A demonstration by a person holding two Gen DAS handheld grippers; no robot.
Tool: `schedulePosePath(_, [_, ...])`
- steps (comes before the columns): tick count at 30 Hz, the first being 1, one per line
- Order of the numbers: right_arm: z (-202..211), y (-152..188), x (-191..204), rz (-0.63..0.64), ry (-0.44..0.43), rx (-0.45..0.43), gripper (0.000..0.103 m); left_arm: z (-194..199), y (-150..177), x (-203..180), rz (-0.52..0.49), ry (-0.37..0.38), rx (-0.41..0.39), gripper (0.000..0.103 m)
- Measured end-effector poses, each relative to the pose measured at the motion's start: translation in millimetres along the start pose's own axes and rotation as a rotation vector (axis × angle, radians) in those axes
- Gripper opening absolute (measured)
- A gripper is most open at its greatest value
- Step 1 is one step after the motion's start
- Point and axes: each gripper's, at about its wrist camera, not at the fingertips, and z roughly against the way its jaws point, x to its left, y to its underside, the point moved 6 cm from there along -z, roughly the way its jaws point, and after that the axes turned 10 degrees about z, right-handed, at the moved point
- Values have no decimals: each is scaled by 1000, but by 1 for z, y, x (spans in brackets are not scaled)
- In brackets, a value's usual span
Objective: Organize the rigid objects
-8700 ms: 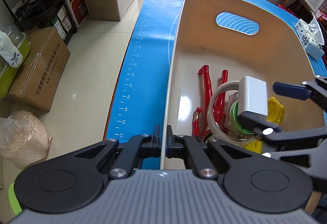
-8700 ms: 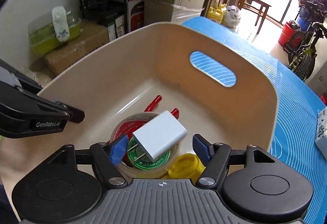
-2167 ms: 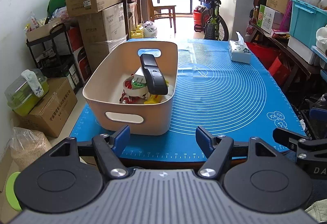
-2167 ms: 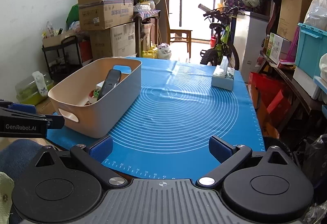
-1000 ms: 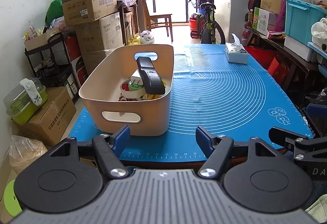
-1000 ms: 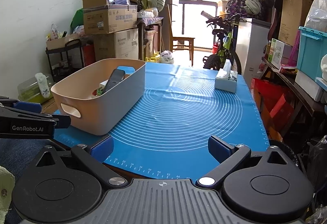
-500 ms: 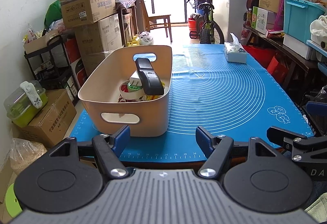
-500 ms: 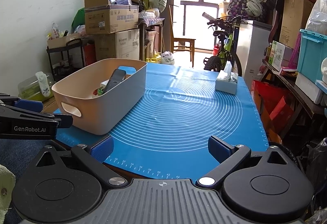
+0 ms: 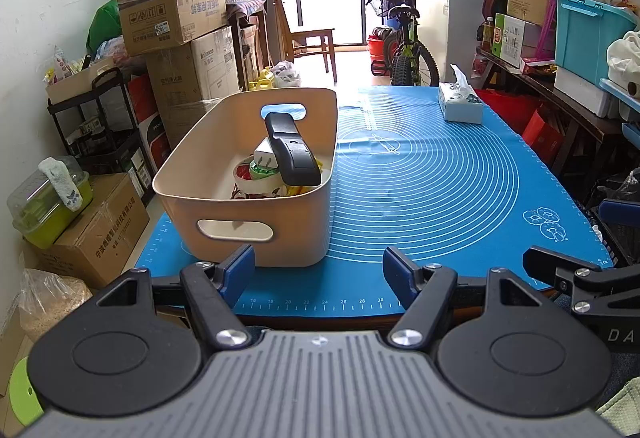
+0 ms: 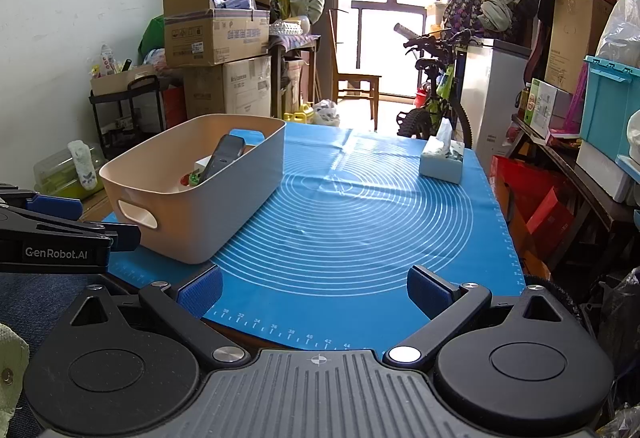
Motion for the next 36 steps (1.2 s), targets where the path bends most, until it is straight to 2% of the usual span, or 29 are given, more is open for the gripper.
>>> schedulePosePath(36, [-2, 1, -3, -2, 1, 1, 98, -1, 0, -1, 0, -1, 0, 72])
